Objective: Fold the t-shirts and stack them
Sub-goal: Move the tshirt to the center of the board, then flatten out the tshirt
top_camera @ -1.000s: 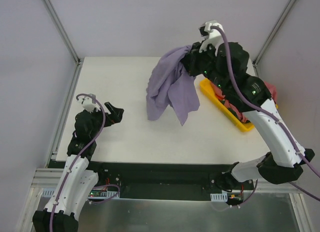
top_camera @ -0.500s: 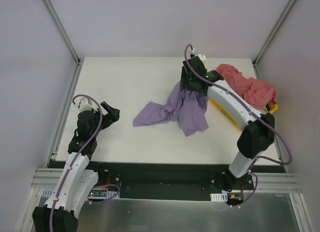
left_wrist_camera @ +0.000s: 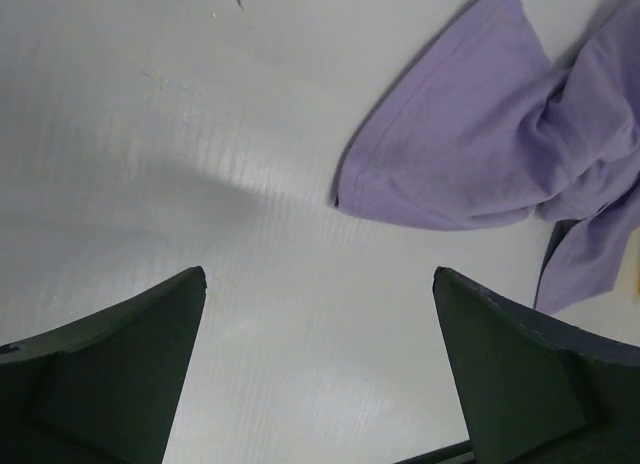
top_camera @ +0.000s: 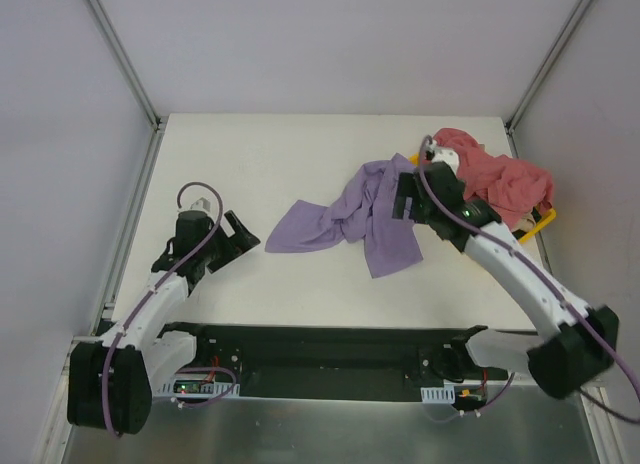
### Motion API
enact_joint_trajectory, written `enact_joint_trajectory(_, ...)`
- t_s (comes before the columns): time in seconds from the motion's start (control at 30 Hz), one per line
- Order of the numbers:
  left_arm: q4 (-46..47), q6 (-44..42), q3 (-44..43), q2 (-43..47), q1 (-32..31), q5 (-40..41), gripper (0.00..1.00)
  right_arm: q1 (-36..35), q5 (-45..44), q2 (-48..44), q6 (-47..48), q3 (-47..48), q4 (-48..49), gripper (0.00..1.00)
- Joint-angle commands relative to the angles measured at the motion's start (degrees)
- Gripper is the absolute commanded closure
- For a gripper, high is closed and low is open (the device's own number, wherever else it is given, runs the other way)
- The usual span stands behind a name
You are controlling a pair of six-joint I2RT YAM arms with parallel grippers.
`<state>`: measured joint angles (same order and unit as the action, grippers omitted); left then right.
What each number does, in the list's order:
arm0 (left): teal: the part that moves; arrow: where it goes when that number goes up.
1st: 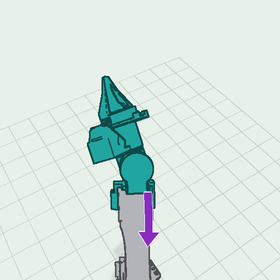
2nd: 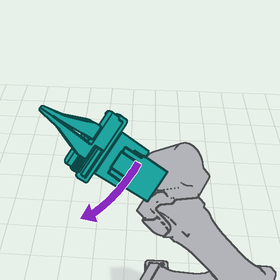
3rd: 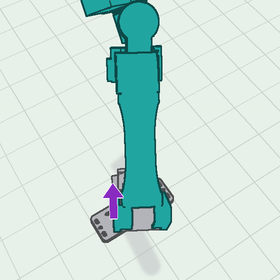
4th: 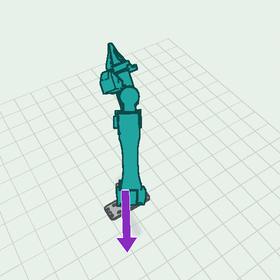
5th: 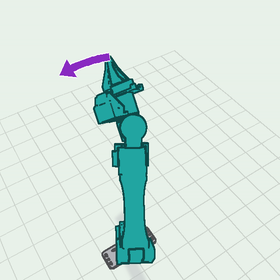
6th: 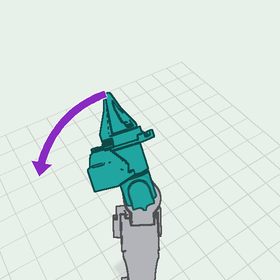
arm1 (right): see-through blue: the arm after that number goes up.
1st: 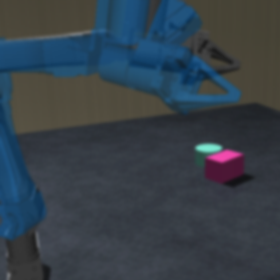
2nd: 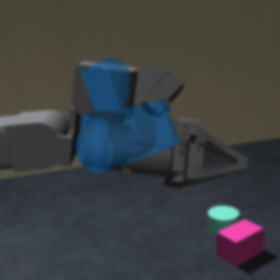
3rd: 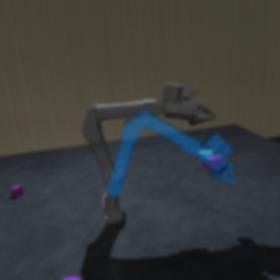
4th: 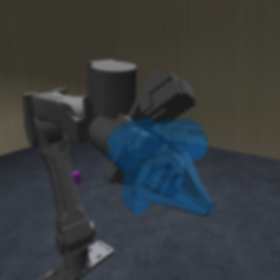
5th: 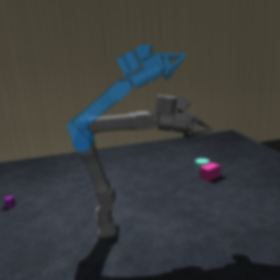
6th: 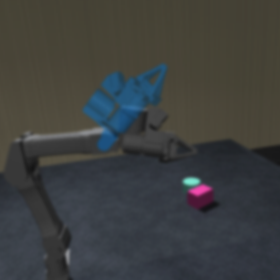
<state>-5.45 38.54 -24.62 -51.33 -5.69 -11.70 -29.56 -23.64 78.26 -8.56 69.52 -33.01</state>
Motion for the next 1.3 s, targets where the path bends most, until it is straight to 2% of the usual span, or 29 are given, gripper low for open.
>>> enact_joint_trajectory(0.0,0.6,0.7,-4.8,-8.1,-3.0,-2.5,0.07,0.5,3.5,-19.0,-1.1,-18.4,13.0,0.04)
enact_joint_trajectory(0.1,0.8,0.7,-7.9,-14.7,-6.2,-1.8,0.15,0.4,8.2,-28.3,1.3,-28.2,20.5,0.04)
enact_joint_trajectory(0.13,0.7,0.6,-9.1,-16.9,-7.4,-1.7,0.21,0.4,8.7,-30.4,1.0,-30.3,21.1,0.04)
enact_joint_trajectory(0.23,0.8,0.5,-12.2,-22.6,-10.3,-0.2,0.36,0.4,9.3,-35.0,2.3,-32.9,21.0,0.04)
enact_joint_trajectory(0.33,0.7,0.3,-14.5,-28.1,-11.7,0.3,0.46,0.6,8.9,-36.4,3.1,-33.1,19.6,0.04)
enact_joint_trajectory(0.43,0.3,0.6,-16.1,-32.2,-12.5,1.3,0.53,0.5,8.7,-36.2,3.5,-33.0,19.1,0.04)
enact_joint_trajectory(0.83,-6.4,3.5,-22.8,-40.9,-17.5,11.3,0.55,0.5,9.6,-32.4,2.5,-33.2,19.9,0.04)
enact_joint_trajectory(1.0,-10.5,4.9,-25.9,-44.0,-18.0,16.4,0.68,0.4,10.9,-30.5,2.5,-32.9,20.0,0.04)
enact_joint_trajectory(1.23,-11.4,3.5,-28.9,-47.0,-18.5,16.8,1.0,-1.7,16.5,-25.1,6.6,-30.2,19.1,0.03)
enact_joint_trajectory(1.27,-11.4,3.3,-29.0,-47.3,-18.5,16.9,1.0,-2.8,16.4,-24.2,7.3,-29.5,18.4,0.02)
